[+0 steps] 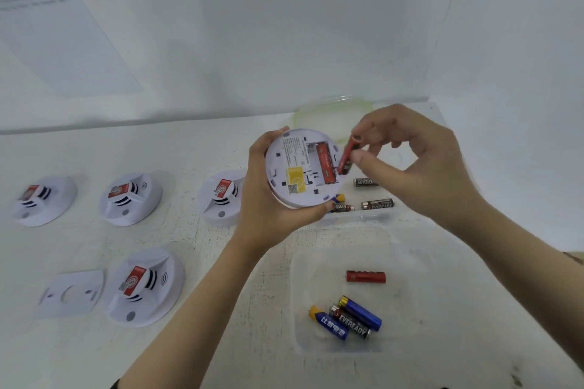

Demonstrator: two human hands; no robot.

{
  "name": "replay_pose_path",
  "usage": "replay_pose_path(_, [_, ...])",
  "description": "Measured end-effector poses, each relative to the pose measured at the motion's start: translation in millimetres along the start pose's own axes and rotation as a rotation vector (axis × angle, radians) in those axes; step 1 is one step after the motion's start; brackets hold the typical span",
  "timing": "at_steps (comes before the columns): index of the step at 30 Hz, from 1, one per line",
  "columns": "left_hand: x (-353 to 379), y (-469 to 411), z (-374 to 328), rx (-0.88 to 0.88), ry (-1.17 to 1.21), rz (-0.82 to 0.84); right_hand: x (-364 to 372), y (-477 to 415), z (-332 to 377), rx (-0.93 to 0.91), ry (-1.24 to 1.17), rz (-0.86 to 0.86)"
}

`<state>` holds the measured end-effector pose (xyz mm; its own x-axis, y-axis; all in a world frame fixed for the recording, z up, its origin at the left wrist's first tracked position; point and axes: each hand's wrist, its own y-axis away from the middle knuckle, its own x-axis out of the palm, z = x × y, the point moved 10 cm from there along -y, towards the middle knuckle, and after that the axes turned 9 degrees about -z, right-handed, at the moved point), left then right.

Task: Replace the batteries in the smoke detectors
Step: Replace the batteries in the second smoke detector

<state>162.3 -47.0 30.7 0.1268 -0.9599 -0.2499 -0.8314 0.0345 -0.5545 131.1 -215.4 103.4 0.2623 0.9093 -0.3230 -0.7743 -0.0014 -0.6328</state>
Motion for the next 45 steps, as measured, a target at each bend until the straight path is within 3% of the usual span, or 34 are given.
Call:
replay_pose_path(5, [-0.6,5.0,-13.5,0.012,0.032,0.0,13.3,17.5,30.5,-0.342,0.243,-0.067])
replay_pose_path(12, [-5.5,15.2,-23.2,0.021,0.032,0.011,13.0,15.7,22.1,-0.089,0.029,-0.055])
replay_pose_path(17, [-10.2,20.9,-27.1,0.008,0.04,-0.007,24.8,16.2,21.3,-0.03,0.167,0.111])
replay_pose_path(22, [-12.6,26.7,-30.8,-0.001,0.036,-0.026,34.6,24.6,29.1,-0.14,0.28,0.161])
replay_pose_path(32, [-32.4,41.1,-33.4,-0.05,0.032,-0.123,54.7,55.5,32.7,-0.254,0.253,0.3])
replay_pose_path(35, [-41.0,44.8,-37.7,-0.04,0.006,-0.145,59.5,56.6,24.3,-0.17,0.209,0.329])
replay_pose_path(38, [-46.8,47.8,-43.7,-0.037,0.007,-0.147,72.6,59.9,16.7,0.016,0.016,0.42])
replay_pose_path(45, [-59.5,50.6,-48.7,-0.011,0.033,-0.111,91.6,59.1,28.3,0.235,-0.364,0.449])
